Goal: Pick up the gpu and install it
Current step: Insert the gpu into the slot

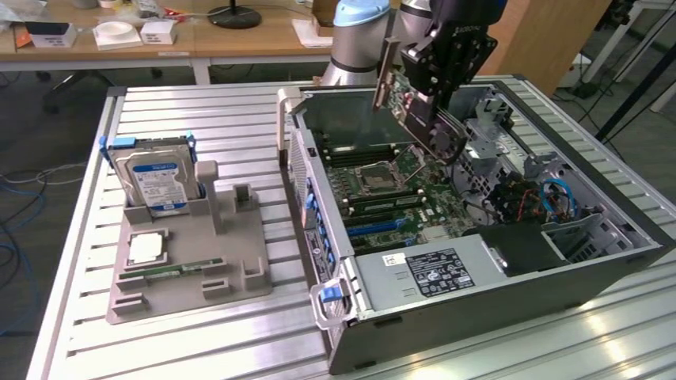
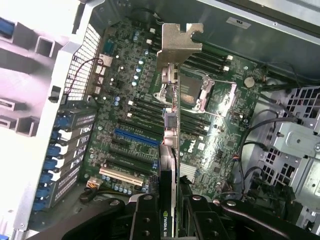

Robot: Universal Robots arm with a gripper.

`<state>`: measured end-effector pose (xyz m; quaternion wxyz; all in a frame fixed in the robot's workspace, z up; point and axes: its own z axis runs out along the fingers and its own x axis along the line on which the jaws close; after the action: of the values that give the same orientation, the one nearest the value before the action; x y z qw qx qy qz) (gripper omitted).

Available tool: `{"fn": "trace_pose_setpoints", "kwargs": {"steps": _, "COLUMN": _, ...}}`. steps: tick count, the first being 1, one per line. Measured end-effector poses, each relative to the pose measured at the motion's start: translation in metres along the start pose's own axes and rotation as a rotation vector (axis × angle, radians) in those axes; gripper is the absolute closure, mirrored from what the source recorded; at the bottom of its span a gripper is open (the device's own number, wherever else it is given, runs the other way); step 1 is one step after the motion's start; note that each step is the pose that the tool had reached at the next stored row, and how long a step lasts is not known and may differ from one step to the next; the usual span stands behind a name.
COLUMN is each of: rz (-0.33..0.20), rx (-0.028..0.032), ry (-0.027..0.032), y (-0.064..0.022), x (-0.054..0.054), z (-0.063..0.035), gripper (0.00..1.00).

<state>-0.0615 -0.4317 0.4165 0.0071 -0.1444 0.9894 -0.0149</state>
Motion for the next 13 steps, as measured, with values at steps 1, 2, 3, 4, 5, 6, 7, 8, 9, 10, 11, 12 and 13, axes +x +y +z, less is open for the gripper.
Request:
{"fn": "trace_pose_setpoints", "kwargs": {"steps": 1, "rz": -0.007, "rx": -0.0001, "ry": -0.0002, "y": 0.0, "x": 0.0, "z": 0.0001, "gripper": 0.74}}
{"fn": "trace_pose_setpoints", "kwargs": {"steps": 2, "rz": -0.015, "rx": -0.0001, "ry": -0.0004, "y": 0.0, "x": 0.0, "z": 0.0001, "gripper": 0.74}}
{"fn": "trace_pose_setpoints", "kwargs": {"steps": 3, "rz": -0.022, "rx": -0.0002, "ry": -0.0007, "y": 0.0, "x": 0.0, "z": 0.0003, "gripper": 0.74}}
{"fn": "trace_pose_setpoints", "kwargs": {"steps": 4, "rz": -0.029, "rx": -0.0003, "ry": -0.0009, "y": 0.0, "x": 0.0, "z": 0.0003, "gripper": 0.74}}
{"fn": "trace_pose_setpoints", "kwargs": {"steps": 5, "rz": -0.036, "rx": -0.0003, "ry": -0.0011, "y": 0.0, "x": 0.0, "z": 0.0004, "gripper": 0.74}}
{"fn": "trace_pose_setpoints", "kwargs": {"steps": 6, "rz": -0.044, "rx": -0.0004, "ry": -0.0014, "y": 0.0, "x": 0.0, "z": 0.0004, "gripper": 0.74}}
{"fn": "trace_pose_setpoints", "kwargs": {"steps": 7, "rz": -0.051, "rx": -0.0005, "ry": -0.0016, "y": 0.0, "x": 0.0, "z": 0.0005, "gripper": 0.74}}
{"fn": "trace_pose_setpoints", "kwargs": {"steps": 8, "rz": -0.058, "rx": -0.0005, "ry": -0.0018, "y": 0.0, "x": 0.0, "z": 0.0006, "gripper": 0.74}}
{"fn": "trace_pose_setpoints", "kwargs": {"steps": 9, "rz": -0.065, "rx": -0.0007, "ry": -0.002, "y": 0.0, "x": 0.0, "z": 0.0007, "gripper": 0.74}}
{"fn": "trace_pose_setpoints", "kwargs": {"steps": 10, "rz": -0.072, "rx": -0.0007, "ry": -0.0022, "y": 0.0, "x": 0.0, "z": 0.0008, "gripper": 0.74}}
{"fn": "trace_pose_setpoints", "kwargs": {"steps": 11, "rz": -0.079, "rx": -0.0007, "ry": -0.0025, "y": 0.0, "x": 0.0, "z": 0.0008, "gripper": 0.74}}
{"fn": "trace_pose_setpoints", "kwargs": {"steps": 12, "rz": -0.086, "rx": -0.0008, "ry": -0.0027, "y": 0.0, "x": 0.0, "z": 0.0009, "gripper": 0.74}}
{"fn": "trace_pose_setpoints", "kwargs": {"steps": 13, "rz": -0.093, "rx": -0.0009, "ry": -0.003, "y": 0.0, "x": 0.0, "z": 0.001, "gripper": 0.74}}
